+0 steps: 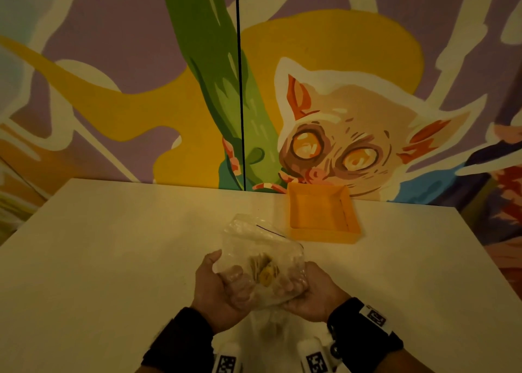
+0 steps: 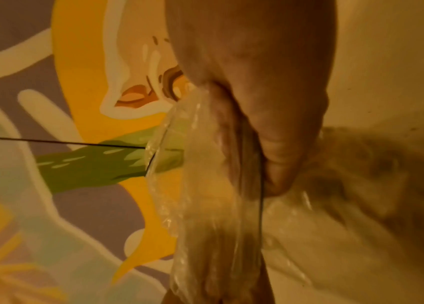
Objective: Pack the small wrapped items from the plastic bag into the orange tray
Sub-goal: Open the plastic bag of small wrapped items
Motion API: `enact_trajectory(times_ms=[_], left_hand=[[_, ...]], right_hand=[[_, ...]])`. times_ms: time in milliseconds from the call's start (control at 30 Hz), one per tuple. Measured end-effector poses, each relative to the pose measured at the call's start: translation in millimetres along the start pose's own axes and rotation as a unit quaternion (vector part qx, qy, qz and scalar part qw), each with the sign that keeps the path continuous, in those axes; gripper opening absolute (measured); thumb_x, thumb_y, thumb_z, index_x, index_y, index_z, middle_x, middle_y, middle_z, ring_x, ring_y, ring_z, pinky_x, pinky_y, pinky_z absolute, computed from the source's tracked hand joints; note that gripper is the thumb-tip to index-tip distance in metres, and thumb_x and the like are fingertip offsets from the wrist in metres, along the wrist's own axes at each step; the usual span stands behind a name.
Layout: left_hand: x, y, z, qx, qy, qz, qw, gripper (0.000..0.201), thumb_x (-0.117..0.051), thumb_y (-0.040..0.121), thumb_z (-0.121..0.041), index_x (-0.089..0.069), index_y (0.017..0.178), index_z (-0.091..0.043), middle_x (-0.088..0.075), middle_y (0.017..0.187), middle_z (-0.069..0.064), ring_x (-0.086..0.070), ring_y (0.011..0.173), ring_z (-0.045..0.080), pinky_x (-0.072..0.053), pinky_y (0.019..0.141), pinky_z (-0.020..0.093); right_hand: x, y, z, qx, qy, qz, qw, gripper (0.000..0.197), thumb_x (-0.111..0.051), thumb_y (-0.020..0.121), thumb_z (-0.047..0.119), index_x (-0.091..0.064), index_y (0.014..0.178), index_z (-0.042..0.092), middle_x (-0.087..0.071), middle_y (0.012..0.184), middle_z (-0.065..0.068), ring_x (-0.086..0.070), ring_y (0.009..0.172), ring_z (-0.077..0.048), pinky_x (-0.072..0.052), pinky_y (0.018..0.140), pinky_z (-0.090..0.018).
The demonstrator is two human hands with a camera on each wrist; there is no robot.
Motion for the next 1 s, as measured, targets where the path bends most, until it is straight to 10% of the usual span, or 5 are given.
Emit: enact_trajectory(times_ms=[167, 433, 567, 767, 1000], left_hand=[[10, 2, -28, -0.149, 0.334, -0.132, 0.921, 0.036, -0.063, 0.089, -0.042, -0.053, 0.106, -0.012, -0.064, 0.1, 0.015, -0.064, 0.081, 0.028, -0.058, 0.071, 0.047], [-57, -9, -48, -0.518, 0.773, -0.006, 0.366, 0.041, -0.04, 0.095, -0.057, -0.063, 0.111, -0.027, -0.064, 0.115, -0.007, -0.048, 0.101, 0.012, -0.053, 0.085, 0.039], [-49, 11, -52, -0.398, 0.805, -0.031, 0.438, 0.051, -0.018, 0.096, -0.058, -0.056, 0.088, -0.025, -0.054, 0.072, -0.01, -0.048, 0.071, 0.015, -0.047, 0.068, 0.038], [-59, 32, -47, -0.176, 0.76, -0.049, 0.624, 0.058, -0.031, 0.103, -0.045, -0.036, 0.052, -0.016, -0.041, 0.051, -0.001, -0.038, 0.048, 0.015, -0.031, 0.054, 0.027], [-46, 34, -46, -0.05, 0.612, -0.031, 0.789, 0.047, -0.045, 0.097, -0.051, -0.045, 0.064, -0.017, -0.045, 0.059, 0.0, -0.038, 0.045, 0.012, -0.032, 0.046, 0.023]], right_hand=[[30, 6, -10, -0.049, -0.068, -0.06, 0.995, 0.06, -0.036, 0.097, 0.051, -0.059, 0.131, 0.006, -0.061, 0.131, -0.014, -0.062, 0.115, -0.033, -0.058, 0.082, -0.044], [69, 28, 6, 0.01, -0.133, -0.229, 0.964, 0.066, -0.039, 0.09, 0.068, -0.059, 0.117, 0.012, -0.069, 0.109, -0.016, -0.067, 0.098, -0.035, -0.053, 0.086, -0.056], [41, -8, 41, 0.228, -0.384, -0.316, 0.837, 0.049, -0.029, 0.097, 0.058, -0.053, 0.1, 0.015, -0.058, 0.098, -0.006, -0.057, 0.078, -0.019, -0.047, 0.058, -0.025], [-10, -25, 17, 0.363, -0.803, -0.302, 0.364, 0.075, -0.077, 0.068, 0.052, -0.047, 0.129, 0.02, -0.053, 0.131, -0.014, -0.059, 0.108, -0.033, -0.055, 0.082, -0.041], [5, -5, 35, 0.329, -0.782, -0.195, 0.493, 0.024, -0.043, 0.097, 0.015, -0.062, 0.11, 0.021, -0.064, 0.105, 0.0, -0.059, 0.098, -0.019, -0.047, 0.078, -0.028]])
Point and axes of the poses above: each hand's wrist, its own y-axis towards the middle knuckle, its own x-axis out of the back of the hand, z = x × y, the point moved 7 cm from there along y, towards the middle knuckle
